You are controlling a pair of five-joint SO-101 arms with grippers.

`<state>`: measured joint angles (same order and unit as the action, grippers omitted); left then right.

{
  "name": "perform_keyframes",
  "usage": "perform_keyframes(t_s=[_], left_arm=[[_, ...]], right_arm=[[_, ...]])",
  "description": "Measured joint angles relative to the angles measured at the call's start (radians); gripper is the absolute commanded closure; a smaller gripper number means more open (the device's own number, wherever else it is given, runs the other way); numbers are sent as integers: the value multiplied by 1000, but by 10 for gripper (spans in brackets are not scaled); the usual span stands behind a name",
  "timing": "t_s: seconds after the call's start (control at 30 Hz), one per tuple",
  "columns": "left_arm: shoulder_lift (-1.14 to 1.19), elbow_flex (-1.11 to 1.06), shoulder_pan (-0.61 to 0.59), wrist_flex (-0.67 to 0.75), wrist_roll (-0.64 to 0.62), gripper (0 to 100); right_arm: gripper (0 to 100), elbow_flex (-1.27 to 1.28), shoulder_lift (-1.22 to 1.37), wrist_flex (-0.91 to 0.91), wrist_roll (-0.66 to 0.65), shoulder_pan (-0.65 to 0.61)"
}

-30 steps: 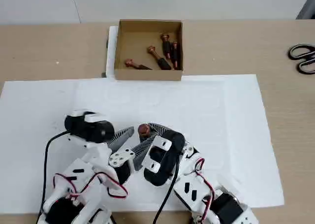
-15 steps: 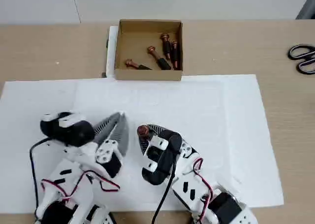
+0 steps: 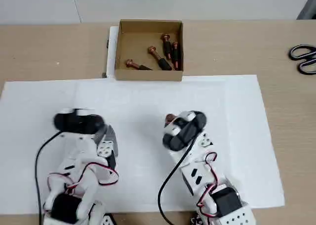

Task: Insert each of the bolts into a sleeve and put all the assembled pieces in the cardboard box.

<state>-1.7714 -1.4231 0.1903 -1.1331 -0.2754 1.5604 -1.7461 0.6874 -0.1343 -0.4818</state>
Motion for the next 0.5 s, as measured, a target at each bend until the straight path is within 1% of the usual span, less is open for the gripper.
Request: perform_keyframes(t_s=[0.1, 0.17, 0.27, 0.37, 0.5], left_arm=[[0, -74, 0, 0, 11, 994], [0, -118, -14, 0, 12, 994], [0, -183, -44, 41, 12, 994], [0, -204, -74, 91, 12, 994], [0, -207, -87, 101, 12, 994]], right_arm=[[996, -60, 83, 0, 68, 84], [996, -158, 175, 0, 115, 137], [996, -347, 351, 0, 163, 204], [996, -557, 555, 0, 184, 226], [996, -832, 816, 0, 186, 233]])
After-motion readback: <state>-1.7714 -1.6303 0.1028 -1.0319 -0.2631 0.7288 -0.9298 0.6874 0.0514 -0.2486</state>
